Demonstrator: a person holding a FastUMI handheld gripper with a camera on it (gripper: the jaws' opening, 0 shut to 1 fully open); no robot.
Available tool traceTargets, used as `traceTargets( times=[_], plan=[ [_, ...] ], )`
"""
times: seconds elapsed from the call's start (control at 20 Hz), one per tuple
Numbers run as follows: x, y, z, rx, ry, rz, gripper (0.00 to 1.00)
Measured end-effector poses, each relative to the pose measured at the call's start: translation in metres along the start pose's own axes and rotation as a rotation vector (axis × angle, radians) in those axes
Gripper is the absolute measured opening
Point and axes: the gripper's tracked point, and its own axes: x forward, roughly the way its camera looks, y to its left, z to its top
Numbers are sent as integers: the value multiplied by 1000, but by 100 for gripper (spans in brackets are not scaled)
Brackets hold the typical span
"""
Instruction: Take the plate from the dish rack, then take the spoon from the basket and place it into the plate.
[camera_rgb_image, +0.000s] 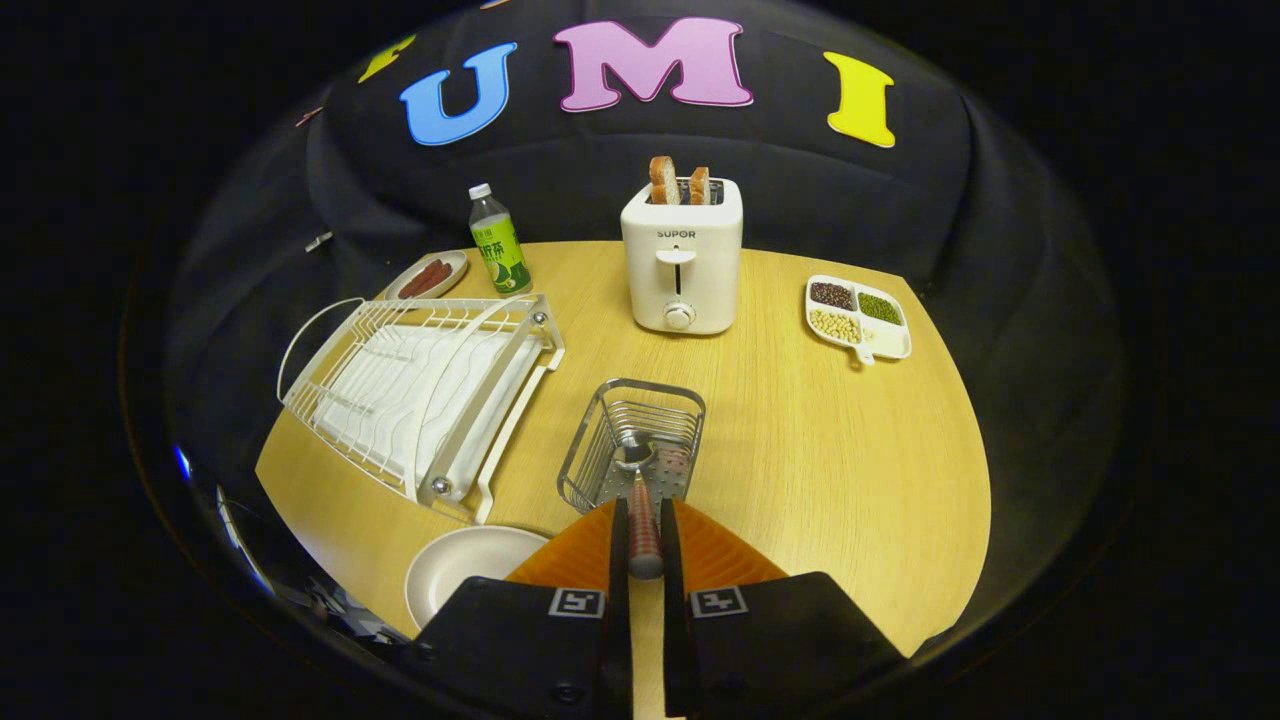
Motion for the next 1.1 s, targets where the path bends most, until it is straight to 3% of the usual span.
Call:
traceTargets(
  times=[0.3, 0.7, 1.1],
  plan=[
    [-20, 1, 15, 72, -45, -25, 11],
    [-112, 16, 53, 104, -225, -51, 10],
    [-147, 66, -15, 76, -123, 18, 10]
  ],
)
